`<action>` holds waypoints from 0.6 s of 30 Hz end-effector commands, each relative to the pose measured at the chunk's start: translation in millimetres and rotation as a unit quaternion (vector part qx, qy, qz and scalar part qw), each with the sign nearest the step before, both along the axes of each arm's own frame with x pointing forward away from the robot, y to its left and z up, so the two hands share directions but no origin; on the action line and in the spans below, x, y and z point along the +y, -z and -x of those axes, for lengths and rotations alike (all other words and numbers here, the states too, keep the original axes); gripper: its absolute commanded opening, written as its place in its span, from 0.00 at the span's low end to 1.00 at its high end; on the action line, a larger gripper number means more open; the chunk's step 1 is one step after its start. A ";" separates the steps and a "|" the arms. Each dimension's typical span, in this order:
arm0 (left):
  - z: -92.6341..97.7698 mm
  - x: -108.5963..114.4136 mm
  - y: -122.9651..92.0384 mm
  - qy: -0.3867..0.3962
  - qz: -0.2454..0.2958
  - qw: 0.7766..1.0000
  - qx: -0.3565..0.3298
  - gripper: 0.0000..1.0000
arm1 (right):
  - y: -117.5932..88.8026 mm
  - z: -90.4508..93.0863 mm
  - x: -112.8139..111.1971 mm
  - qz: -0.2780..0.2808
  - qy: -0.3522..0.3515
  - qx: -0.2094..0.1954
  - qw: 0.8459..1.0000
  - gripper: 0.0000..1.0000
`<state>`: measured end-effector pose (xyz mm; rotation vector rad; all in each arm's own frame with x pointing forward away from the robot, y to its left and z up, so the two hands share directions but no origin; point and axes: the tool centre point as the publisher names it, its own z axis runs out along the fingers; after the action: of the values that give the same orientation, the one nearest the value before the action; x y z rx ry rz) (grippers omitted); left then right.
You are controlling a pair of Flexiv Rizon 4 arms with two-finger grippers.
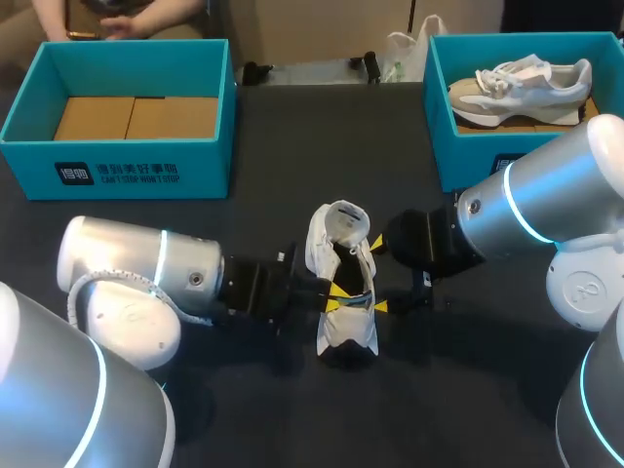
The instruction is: Take the shoe out of the shoebox, open the shoe tongue, remove and reinsert the insole, then place the shoe into the shoebox
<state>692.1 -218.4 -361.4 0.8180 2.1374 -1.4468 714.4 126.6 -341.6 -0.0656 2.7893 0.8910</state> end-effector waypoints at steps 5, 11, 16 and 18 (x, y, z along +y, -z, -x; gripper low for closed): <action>14.1 10.1 -19.1 0.002 0.033 0.999 -0.007 0.29 | 0.2 0.9 0.4 0.000 0.001 -0.001 1.000 1.00; 17.5 9.7 -33.6 0.004 0.048 0.999 -0.007 0.33 | 0.2 0.9 0.4 0.000 0.001 -0.001 1.000 1.00; 19.5 10.2 -42.1 0.005 0.056 0.998 -0.004 0.29 | 0.2 0.9 0.4 0.000 0.001 -0.001 1.000 1.00; 19.6 11.0 -46.4 0.005 0.060 0.998 -0.002 0.32 | 0.2 0.9 0.4 0.000 0.001 -0.001 1.000 1.00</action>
<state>673.8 -212.4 -320.5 0.7861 2.0238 -1.5598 714.4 126.6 -341.6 -0.0656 2.7893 0.8911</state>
